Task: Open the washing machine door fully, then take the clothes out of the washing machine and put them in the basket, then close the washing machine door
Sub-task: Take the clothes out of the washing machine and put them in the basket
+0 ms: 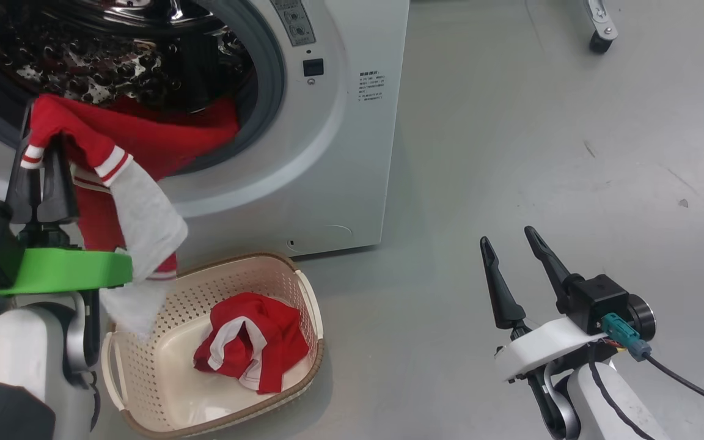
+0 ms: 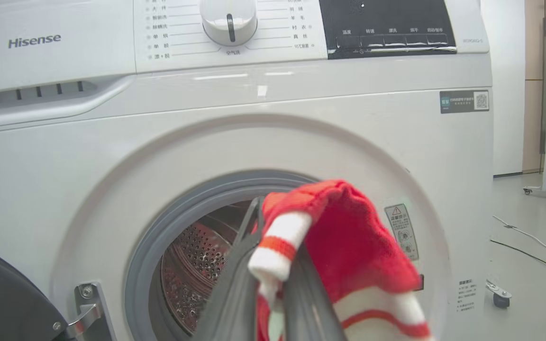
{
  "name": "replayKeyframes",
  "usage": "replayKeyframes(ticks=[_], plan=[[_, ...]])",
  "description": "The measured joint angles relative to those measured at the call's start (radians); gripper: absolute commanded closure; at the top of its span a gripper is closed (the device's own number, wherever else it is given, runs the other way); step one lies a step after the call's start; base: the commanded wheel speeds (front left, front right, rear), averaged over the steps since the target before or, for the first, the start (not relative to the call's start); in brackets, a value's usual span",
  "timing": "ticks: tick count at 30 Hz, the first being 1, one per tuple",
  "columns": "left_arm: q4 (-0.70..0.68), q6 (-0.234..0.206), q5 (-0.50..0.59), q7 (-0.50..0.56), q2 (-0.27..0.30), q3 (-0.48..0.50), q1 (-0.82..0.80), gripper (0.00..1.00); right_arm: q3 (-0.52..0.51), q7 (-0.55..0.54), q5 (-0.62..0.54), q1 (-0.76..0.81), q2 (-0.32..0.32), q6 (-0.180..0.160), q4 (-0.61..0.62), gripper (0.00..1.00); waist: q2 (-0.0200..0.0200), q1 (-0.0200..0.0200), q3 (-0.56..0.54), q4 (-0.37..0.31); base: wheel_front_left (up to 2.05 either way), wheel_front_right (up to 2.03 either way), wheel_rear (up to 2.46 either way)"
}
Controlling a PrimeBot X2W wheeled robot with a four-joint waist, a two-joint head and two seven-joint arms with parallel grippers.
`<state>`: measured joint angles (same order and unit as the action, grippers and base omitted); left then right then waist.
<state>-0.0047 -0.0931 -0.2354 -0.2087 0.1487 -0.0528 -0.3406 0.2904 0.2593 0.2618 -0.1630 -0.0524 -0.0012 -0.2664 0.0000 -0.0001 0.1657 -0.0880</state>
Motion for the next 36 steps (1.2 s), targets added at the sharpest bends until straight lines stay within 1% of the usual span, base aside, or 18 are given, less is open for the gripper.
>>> replayKeyframes(ticks=[5, 7, 17, 25, 28, 29, 36], plan=[[-0.041, -0.003, 0.009, -0.005, -0.006, -0.001, 0.037, 1.00, -0.005, 0.000, 0.000, 0.030, 0.000, 0.001, -0.006, 0.00, 0.0000, 0.0000, -0.030, -0.001, 0.00, 0.00, 0.00], [-0.055, -0.003, 0.010, -0.005, -0.007, -0.001, 0.051, 1.00, -0.005, 0.000, 0.000, 0.036, 0.000, 0.009, -0.008, 0.00, 0.0000, 0.0000, -0.042, -0.002, 0.00, 0.00, 0.00], [-0.117, -0.008, 0.026, 0.001, -0.025, -0.013, 0.143, 1.00, -0.012, 0.000, -0.009, 0.061, 0.002, 0.011, -0.007, 0.00, 0.0000, 0.0000, -0.079, -0.002, 0.00, 0.00, 0.00], [-0.087, -0.013, 0.023, 0.032, -0.061, -0.027, 0.266, 1.00, -0.009, 0.000, -0.011, 0.067, 0.003, 0.021, 0.000, 0.00, 0.0000, 0.0000, -0.078, -0.009, 0.00, 0.00, 0.00], [-0.064, -0.013, -0.016, 0.042, -0.077, -0.041, 0.302, 1.00, -0.006, 0.000, -0.014, 0.068, 0.003, 0.022, 0.009, 0.00, 0.0000, 0.0000, -0.066, -0.013, 0.00, 0.00, 0.00], [-0.058, -0.013, -0.021, 0.042, -0.079, -0.045, 0.312, 1.00, -0.006, 0.000, -0.014, 0.067, 0.003, 0.027, 0.013, 0.00, 0.0000, 0.0000, -0.061, -0.014, 0.00, 0.00, 0.00], [0.028, -0.013, -0.046, 0.040, -0.082, -0.053, 0.331, 1.00, -0.007, 0.000, -0.019, 0.057, 0.003, 0.028, 0.042, 0.00, 0.0000, 0.0000, -0.007, -0.025, 0.00, 0.00, 0.00]])
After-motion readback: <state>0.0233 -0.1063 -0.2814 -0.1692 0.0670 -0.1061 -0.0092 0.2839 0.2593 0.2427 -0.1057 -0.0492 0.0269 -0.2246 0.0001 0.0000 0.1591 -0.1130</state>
